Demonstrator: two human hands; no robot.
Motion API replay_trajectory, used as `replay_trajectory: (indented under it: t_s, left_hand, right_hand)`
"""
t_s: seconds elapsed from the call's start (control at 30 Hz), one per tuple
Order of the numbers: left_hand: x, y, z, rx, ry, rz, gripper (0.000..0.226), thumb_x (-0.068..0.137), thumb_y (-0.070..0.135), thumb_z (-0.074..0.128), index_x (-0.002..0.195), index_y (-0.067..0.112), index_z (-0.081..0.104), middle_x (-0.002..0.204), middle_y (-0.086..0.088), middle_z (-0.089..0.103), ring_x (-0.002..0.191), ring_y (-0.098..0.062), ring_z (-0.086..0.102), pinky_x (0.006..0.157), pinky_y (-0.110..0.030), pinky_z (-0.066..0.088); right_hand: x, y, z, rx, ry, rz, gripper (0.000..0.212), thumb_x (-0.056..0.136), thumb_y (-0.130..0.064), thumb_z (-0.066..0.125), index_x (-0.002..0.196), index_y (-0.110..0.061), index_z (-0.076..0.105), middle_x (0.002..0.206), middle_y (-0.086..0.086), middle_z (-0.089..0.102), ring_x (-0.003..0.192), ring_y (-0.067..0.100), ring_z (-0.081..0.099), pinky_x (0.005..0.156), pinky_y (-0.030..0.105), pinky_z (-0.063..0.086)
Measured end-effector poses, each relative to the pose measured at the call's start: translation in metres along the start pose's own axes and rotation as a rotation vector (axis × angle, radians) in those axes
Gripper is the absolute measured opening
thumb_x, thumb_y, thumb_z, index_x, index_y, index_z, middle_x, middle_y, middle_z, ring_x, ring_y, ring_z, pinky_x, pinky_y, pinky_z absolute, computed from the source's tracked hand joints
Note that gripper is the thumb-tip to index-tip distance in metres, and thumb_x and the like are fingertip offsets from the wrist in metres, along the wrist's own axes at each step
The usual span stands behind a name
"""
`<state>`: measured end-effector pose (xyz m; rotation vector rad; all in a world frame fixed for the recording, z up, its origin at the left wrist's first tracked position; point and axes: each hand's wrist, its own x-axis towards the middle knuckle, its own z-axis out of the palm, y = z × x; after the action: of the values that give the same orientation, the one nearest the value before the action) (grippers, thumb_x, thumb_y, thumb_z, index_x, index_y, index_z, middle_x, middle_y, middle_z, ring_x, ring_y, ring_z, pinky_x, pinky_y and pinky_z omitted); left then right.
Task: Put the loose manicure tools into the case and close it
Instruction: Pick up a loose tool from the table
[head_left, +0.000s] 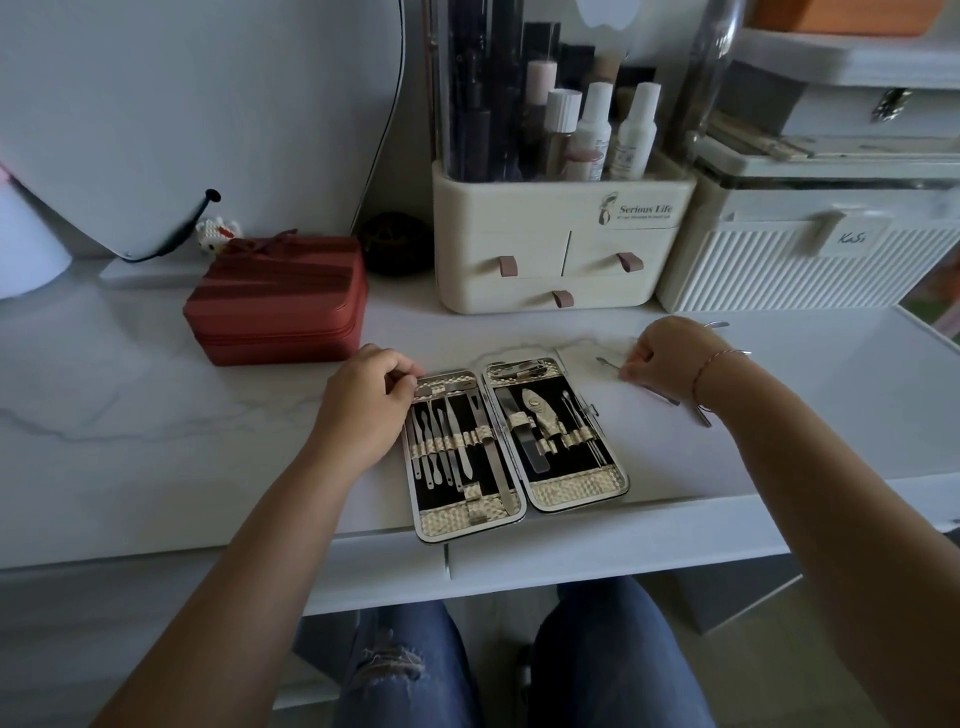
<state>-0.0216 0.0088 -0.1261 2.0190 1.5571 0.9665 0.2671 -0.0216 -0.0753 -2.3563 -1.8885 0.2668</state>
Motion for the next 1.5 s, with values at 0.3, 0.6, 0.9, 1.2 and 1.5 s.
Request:
replay_trajectory:
  t_s: [0.3,0.6,0.9,1.2,1.5]
  left_hand:
    - [0.001,-0.002,0.001,-0.022,-0.001,-0.001,0.016,0.087,0.01,0.057,0.087,0.021,0.068,0.088,0.011,0.054,0.081,-0.008,0.051,0.072,-0.022,0.036]
    - [0.002,-0.001,0.001,-0.014,-0.002,0.023,0.017,0.086,0.009,0.057,0.088,0.021,0.068,0.09,0.007,0.055,0.087,-0.012,0.053,0.077,-0.024,0.038]
    - [0.001,0.0,-0.001,-0.012,-0.003,0.022,0.015,0.086,0.01,0.057,0.088,0.02,0.068,0.09,0.006,0.055,0.086,-0.014,0.054,0.079,-0.028,0.042]
    - [0.0,0.001,-0.002,-0.008,-0.006,0.019,0.015,0.086,0.009,0.056,0.088,0.02,0.067,0.091,0.005,0.056,0.087,-0.014,0.054,0.079,-0.028,0.041]
    - [0.0,0.002,-0.002,-0.014,-0.007,0.028,0.015,0.086,0.008,0.057,0.088,0.018,0.068,0.09,0.003,0.055,0.087,-0.017,0.055,0.081,-0.032,0.044]
  right_hand:
    - [-0.005,-0.036,-0.008,0.678,-0.032,-0.195,0.003,0.086,-0.005,0.061,0.086,-0.005,0.064,0.067,0.006,0.066,0.042,0.0,0.052,0.047,0.013,0.045]
    - [0.011,-0.106,0.026,1.027,-0.389,-0.27,0.028,0.084,0.001,0.063,0.111,-0.002,0.057,0.052,0.001,0.066,0.047,0.008,0.061,0.049,0.019,0.053]
    - [0.019,-0.111,0.035,0.91,-0.366,-0.316,0.016,0.083,-0.007,0.066,0.097,-0.014,0.065,0.055,0.0,0.065,0.049,0.01,0.059,0.045,0.018,0.048]
    - [0.018,-0.113,0.036,0.84,-0.36,-0.293,0.016,0.081,-0.006,0.068,0.095,-0.013,0.063,0.063,0.008,0.063,0.062,0.025,0.053,0.042,0.024,0.045]
    - [0.011,-0.115,0.033,0.719,-0.281,-0.356,0.017,0.08,-0.005,0.067,0.096,-0.012,0.067,0.063,0.0,0.062,0.046,0.007,0.053,0.041,0.018,0.043]
